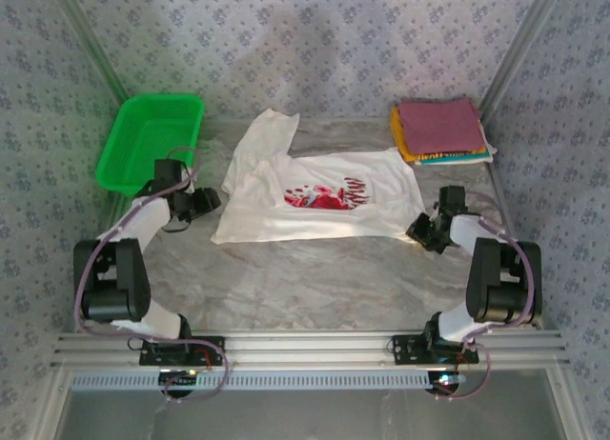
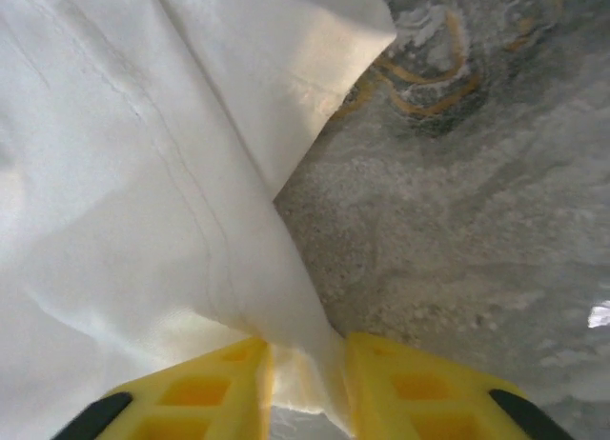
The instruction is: Fold and stack the t-shirts
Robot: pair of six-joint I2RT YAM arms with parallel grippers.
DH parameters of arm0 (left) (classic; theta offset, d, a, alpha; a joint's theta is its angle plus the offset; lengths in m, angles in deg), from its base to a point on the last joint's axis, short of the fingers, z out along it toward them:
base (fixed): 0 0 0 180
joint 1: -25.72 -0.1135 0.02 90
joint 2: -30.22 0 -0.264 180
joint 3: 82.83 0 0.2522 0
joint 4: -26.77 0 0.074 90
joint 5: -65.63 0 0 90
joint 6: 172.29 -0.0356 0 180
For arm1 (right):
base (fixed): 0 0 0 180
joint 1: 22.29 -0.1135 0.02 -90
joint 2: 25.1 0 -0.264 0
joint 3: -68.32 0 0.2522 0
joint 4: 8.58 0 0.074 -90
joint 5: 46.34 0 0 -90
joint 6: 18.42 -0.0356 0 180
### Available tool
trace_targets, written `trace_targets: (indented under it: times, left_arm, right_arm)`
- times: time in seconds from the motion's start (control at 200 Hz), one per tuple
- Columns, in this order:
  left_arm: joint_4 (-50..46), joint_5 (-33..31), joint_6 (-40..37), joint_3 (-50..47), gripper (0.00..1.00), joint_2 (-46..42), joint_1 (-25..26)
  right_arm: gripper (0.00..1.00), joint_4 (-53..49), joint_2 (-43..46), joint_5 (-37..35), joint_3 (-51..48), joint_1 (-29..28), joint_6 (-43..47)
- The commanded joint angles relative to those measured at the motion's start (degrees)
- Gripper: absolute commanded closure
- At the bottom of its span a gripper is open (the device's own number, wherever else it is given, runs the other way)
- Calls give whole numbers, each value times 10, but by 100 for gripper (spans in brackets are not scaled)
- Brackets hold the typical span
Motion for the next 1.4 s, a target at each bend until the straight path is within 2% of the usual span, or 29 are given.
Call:
trace_targets:
  times: [0.0, 0.06, 0.15, 0.32, 0.48, 0.61, 0.77, 0.914, 1.094, 1.234, 1.314, 1.394]
  left_arm:
    - [-17, -19, 14, -18, 49, -41, 14]
    - [-21, -12, 21, -20, 50, -43, 27]
    - [-1, -7, 30, -18, 51, -25, 60]
    - [61, 2, 52, 34, 53, 71, 110]
    - [104, 3, 71, 62, 54, 154, 112]
    - [108, -2, 79, 46, 54, 178, 112]
    - [113, -41, 85, -35, 53, 136, 112]
    - [88, -68, 90, -115, 53, 62, 112]
    - [16, -85, 112, -181, 53, -74, 112]
    - [-13, -97, 95, -144, 53, -129, 112]
    - [-7, -97, 71, -83, 53, -108, 112]
    - [-1, -90, 49, -9, 53, -51, 112]
  right_arm:
    - [64, -53, 48, -59, 13, -10, 1]
    - [60, -57, 78, -92, 19, -24, 1]
    - [60, -47, 90, -110, 38, -56, 4]
    - [70, -47, -7, -102, 128, -147, 34]
    - [74, -27, -117, -61, 185, -152, 30]
    - [74, -31, -165, -48, 200, -153, 23]
    - [74, -26, -156, -32, 142, -158, 12]
    - [74, -48, -84, -45, 70, -186, -12]
    - [73, -68, 16, -35, -19, -211, -74]
    - [72, -84, 47, -60, 18, -214, -68]
    - [71, -84, 31, -74, 74, -212, -45]
    - [69, -74, -5, -96, 132, -210, -27]
